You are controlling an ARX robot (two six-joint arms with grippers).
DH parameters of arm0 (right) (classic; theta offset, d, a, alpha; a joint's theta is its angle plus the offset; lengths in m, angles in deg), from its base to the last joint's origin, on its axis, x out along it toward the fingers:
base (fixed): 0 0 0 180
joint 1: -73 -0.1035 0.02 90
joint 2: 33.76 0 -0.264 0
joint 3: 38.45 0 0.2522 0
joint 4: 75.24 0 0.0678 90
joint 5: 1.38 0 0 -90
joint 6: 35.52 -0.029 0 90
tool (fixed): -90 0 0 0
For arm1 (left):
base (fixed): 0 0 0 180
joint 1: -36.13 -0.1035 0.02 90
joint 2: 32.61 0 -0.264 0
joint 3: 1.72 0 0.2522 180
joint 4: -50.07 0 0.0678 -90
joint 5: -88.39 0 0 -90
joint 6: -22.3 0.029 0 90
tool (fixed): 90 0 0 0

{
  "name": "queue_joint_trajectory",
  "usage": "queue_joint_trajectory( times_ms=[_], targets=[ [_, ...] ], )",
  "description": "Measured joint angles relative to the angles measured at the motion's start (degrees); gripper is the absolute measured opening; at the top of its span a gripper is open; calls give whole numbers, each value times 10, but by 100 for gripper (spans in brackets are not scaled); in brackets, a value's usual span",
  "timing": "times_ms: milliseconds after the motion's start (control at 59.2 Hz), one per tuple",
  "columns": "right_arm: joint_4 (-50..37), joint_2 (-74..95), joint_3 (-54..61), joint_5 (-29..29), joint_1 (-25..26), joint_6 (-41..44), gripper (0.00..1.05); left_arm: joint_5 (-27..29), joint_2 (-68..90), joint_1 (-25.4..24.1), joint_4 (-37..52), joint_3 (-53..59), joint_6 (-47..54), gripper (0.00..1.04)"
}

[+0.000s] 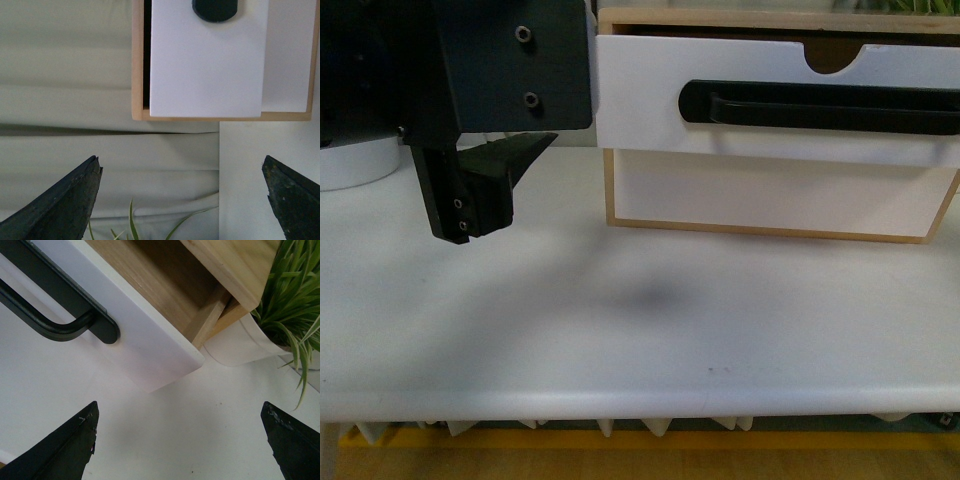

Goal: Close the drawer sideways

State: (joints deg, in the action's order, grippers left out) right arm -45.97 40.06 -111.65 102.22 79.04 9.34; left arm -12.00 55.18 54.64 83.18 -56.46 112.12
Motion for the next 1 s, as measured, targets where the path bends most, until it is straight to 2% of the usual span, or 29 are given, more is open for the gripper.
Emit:
queue_joint_trajectory(
  times_ms=[439, 996],
  targets=[
    [3, 42, -31, 3, -8, 4, 95, 57, 23, 44, -71, -87, -30, 98],
    [24, 81, -86, 10, -8, 19, 95, 84, 53, 76, -130, -155, -31, 98]
  ],
)
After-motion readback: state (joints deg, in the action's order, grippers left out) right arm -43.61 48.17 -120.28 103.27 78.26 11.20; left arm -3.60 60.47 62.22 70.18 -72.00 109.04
